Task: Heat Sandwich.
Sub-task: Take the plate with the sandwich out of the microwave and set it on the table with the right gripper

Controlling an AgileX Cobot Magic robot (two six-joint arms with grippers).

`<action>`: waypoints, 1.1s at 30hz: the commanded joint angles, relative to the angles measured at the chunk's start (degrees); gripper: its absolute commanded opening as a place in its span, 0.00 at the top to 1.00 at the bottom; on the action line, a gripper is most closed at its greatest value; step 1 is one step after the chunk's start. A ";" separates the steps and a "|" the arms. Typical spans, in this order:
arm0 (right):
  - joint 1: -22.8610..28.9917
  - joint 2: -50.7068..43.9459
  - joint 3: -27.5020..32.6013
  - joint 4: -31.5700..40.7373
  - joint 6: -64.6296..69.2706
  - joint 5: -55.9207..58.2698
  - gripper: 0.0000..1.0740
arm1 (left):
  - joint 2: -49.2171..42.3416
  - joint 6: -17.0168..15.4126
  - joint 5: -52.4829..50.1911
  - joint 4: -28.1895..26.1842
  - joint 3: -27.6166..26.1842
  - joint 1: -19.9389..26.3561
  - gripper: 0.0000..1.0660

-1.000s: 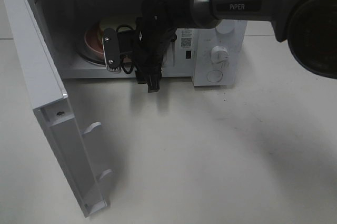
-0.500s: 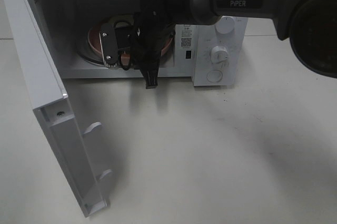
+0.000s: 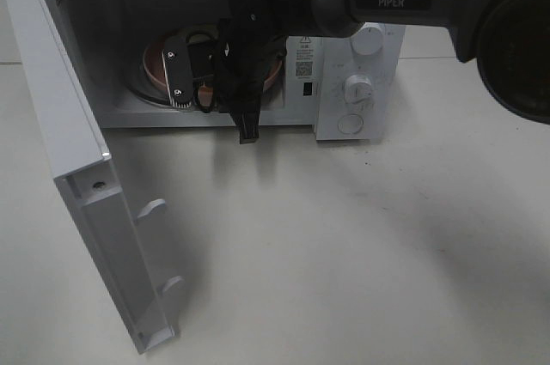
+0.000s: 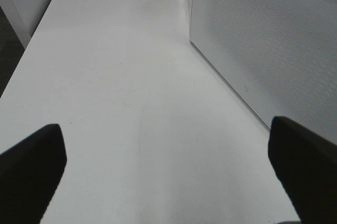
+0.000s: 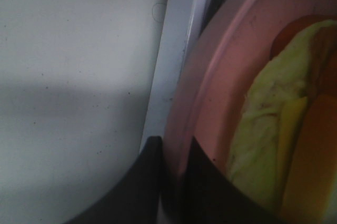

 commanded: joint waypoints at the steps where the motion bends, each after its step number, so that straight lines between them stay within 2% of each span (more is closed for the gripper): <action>1: -0.34 -1.89 1.60 1.09 -1.89 3.61 1.00 | -1.55 0.00 -0.92 -0.40 0.23 0.17 0.05; 11: -0.34 -9.00 12.95 1.20 -7.33 -5.27 1.00 | -1.55 0.00 -0.92 -0.40 0.23 0.17 0.05; 24: -0.17 -15.13 20.57 1.09 -9.28 -9.68 1.00 | -1.55 0.00 -0.92 -0.40 0.23 0.17 0.05; 33: 0.92 -20.63 27.96 1.09 -13.64 -11.00 1.00 | -1.55 0.00 -0.92 -0.40 0.23 0.17 0.05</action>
